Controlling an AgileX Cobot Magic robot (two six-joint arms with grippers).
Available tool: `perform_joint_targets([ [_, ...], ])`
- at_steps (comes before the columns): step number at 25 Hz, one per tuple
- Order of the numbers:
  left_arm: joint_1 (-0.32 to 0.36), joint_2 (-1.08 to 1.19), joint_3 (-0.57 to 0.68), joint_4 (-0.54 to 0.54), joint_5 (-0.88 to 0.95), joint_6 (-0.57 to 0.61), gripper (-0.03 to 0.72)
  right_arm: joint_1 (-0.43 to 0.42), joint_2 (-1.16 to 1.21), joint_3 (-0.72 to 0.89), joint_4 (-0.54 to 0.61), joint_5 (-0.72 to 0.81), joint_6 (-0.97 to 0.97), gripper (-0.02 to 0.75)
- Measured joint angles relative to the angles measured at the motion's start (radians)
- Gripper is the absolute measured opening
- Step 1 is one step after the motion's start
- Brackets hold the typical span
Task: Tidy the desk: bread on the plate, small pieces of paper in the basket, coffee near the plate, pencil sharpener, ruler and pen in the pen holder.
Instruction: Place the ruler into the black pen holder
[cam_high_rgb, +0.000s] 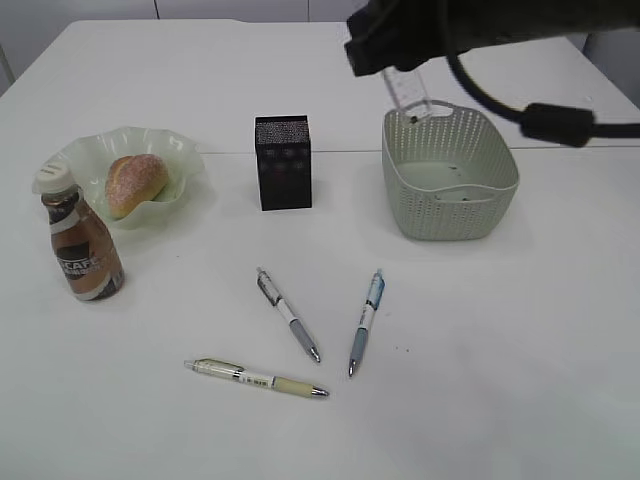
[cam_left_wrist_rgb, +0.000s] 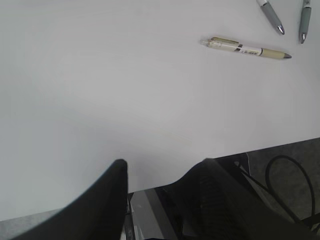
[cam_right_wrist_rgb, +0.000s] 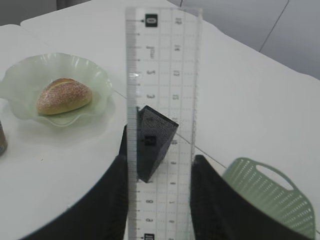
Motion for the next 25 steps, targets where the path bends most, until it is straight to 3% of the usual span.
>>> perform_joint_targets([
  [8,0.000,0.000,0.000,-0.004,0.000,0.000,0.353,-0.086,0.194,0.002,-0.016,-0.252,0.018,0.251],
  [13,0.000,0.000,0.000,0.001,0.000,0.000,0.353,-0.171,0.268,0.002,-0.015,-0.497,0.018,0.251],
  [18,0.000,0.000,0.000,0.039,0.000,0.000,0.353,-0.216,0.378,-0.001,0.134,-0.806,0.022,0.251],
  [25,0.000,0.000,0.000,0.086,0.000,0.000,0.353,-0.215,0.567,-0.130,0.190,-0.893,0.031,0.251],
])
